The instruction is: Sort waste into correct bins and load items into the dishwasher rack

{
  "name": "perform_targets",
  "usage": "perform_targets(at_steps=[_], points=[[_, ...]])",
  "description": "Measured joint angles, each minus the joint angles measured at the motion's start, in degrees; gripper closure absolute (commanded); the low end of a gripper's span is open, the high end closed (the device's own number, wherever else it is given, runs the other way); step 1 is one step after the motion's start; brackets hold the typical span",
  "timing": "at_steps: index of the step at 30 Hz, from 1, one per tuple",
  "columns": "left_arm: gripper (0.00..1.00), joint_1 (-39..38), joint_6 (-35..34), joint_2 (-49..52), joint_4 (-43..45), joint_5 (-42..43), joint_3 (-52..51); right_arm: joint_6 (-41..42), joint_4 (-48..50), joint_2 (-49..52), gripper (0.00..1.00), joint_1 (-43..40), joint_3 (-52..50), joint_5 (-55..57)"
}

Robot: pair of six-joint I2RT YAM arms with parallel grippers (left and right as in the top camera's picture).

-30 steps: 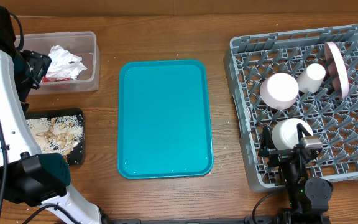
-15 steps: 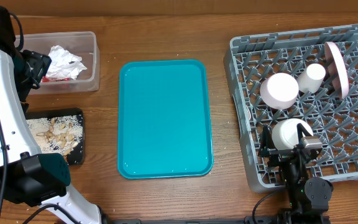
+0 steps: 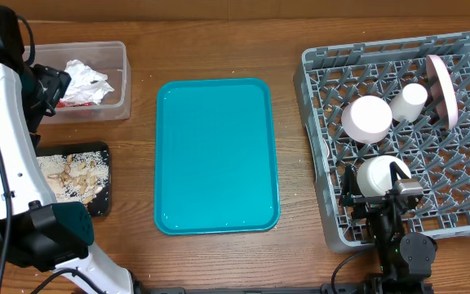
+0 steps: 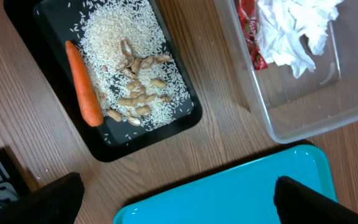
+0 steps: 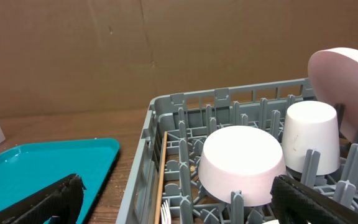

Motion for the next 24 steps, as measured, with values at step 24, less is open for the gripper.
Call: perform_targets(at_steps=[24], points=[[0.00,-9.2,-0.2,-34.7,0.0,0.0,-46.4,0.0,0.1,0.0,0.00,0.0,0.0,0.0]])
